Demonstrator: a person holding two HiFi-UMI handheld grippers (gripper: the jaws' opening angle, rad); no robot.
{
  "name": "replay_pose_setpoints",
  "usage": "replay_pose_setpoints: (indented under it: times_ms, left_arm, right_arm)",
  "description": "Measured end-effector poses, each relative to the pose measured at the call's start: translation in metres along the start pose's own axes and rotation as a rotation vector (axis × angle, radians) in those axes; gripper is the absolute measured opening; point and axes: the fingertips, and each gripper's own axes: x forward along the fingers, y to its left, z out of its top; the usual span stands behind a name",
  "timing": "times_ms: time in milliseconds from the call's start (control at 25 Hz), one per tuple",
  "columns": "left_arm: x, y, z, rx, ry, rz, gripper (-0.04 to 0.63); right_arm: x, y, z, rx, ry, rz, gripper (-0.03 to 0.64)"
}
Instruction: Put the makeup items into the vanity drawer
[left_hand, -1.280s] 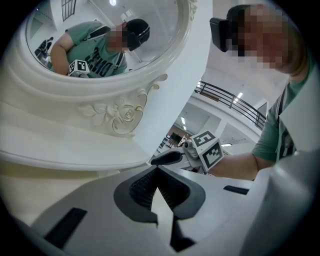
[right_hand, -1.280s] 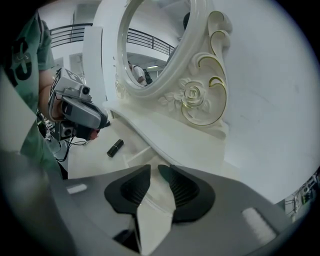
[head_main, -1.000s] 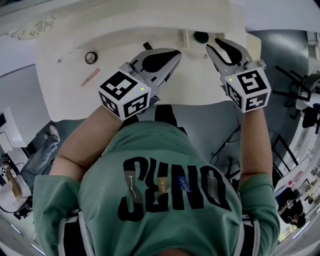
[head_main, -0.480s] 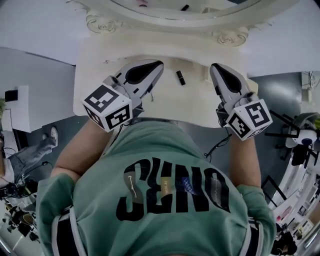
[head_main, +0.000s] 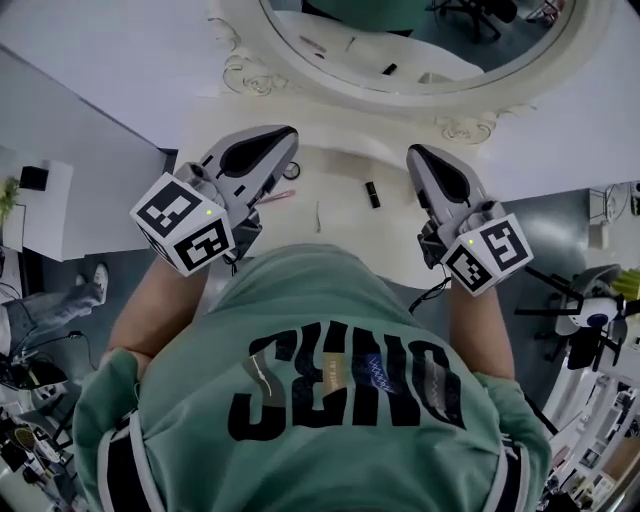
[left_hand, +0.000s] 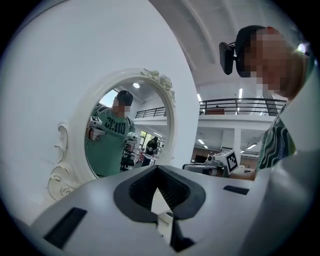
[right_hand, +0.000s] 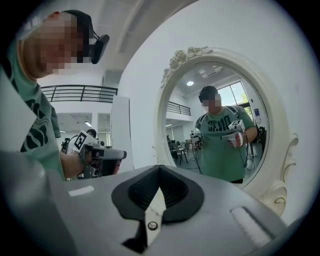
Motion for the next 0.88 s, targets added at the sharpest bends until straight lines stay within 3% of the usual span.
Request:
replay_pose_setpoints:
  times_ms: [880]
  left_arm:
    - [0.012,-0.003,-0.009,-0.008,0.015,-0.018,-0.002]
  right_arm:
    - [-0.004,-0.006,-0.012,0.002,0.026,-0.016,0.006]
